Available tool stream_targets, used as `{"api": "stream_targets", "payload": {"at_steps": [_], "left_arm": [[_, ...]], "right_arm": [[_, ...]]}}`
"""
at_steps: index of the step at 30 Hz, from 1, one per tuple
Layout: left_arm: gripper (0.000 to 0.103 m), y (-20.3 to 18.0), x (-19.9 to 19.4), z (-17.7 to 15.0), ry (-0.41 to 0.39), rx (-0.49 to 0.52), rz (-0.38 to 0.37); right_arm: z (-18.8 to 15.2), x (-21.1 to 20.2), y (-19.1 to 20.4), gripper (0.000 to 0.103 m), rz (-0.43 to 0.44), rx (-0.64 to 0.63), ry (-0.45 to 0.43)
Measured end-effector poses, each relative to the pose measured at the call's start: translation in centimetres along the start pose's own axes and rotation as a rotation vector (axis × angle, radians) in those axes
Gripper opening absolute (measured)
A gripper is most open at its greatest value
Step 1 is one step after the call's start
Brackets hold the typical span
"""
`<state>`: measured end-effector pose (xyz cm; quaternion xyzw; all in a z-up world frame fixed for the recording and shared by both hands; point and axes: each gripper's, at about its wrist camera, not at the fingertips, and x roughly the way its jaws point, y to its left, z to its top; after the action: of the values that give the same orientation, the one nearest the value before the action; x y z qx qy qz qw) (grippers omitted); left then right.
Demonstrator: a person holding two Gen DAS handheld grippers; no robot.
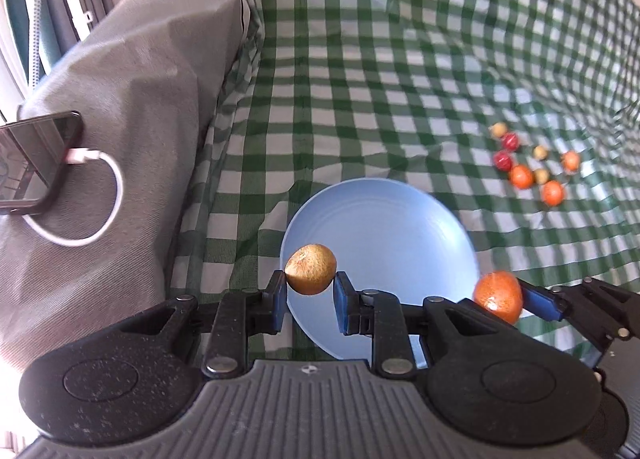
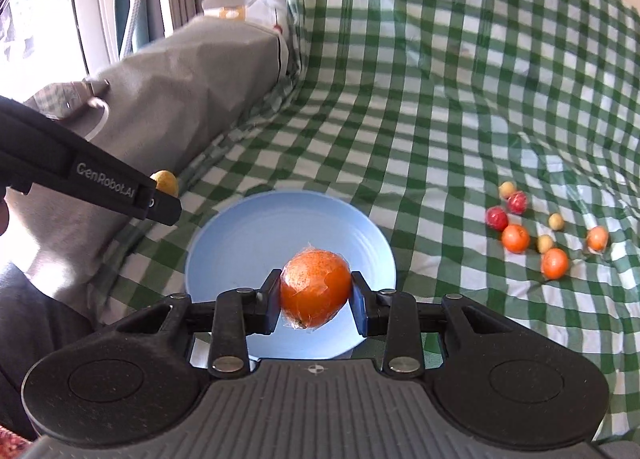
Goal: Organize fruits
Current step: 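Carry the orange and kiwi over the blue plate with both tools, then open both tools to drop the orange and kiwi onto the plate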
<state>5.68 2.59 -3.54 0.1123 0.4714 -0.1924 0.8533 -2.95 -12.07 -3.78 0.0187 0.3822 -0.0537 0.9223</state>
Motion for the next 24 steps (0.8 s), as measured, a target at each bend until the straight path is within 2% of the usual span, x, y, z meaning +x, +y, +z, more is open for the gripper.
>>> {"api": "stream_targets", "payload": {"at_steps": [10, 12, 13, 14, 15, 16, 17, 18, 19, 24], "left_arm": [[0.028, -0.8, 6.2, 0.2, 0.09, 0.074, 0.055], [0.033, -0.7, 6.9, 0.3, 0.102, 0.071, 0.054], [0.053, -0.7, 7.0, 0.4, 0.107, 0.071, 0.053], [0.081, -0.7, 6.9, 0.4, 0.104, 0.068, 0.052], [0.093, -0.7, 6.4, 0.5, 0.087, 0.062, 0.051], [0.102, -0.6, 5.7, 0.6, 0.059, 0.056, 0.048], [0.103, -0.5, 4.8, 0.5, 0.026, 0.053, 0.044], [0.103, -0.6, 3.9, 0.4, 0.016, 0.062, 0.039], [0.103, -0.6, 3.1, 0.3, 0.019, 0.075, 0.04], [0.103, 0.1, -1.1, -2.1, 0.023, 0.056, 0.079]], "right_arm": [[-0.7, 5.0, 0.1, 0.036, -0.012, -0.046, 0.114], [-0.7, 5.6, 0.0, 0.036, -0.014, -0.054, 0.122], [-0.7, 5.8, 0.1, 0.037, -0.012, -0.059, 0.126], [-0.5, 6.2, -0.1, 0.037, -0.005, -0.068, 0.129], [-0.4, 6.2, -0.1, 0.038, 0.0, -0.075, 0.126], [-0.2, 6.0, 0.0, 0.05, 0.005, -0.085, 0.114], [0.1, 5.7, 0.0, 0.06, 0.006, -0.099, 0.108], [0.3, 5.2, 0.0, 0.078, -0.005, -0.105, 0.096], [0.4, 4.4, 0.0, 0.086, -0.02, -0.101, 0.075], [-0.2, -0.2, -1.0, 0.093, -0.006, -0.035, 0.071]]}}
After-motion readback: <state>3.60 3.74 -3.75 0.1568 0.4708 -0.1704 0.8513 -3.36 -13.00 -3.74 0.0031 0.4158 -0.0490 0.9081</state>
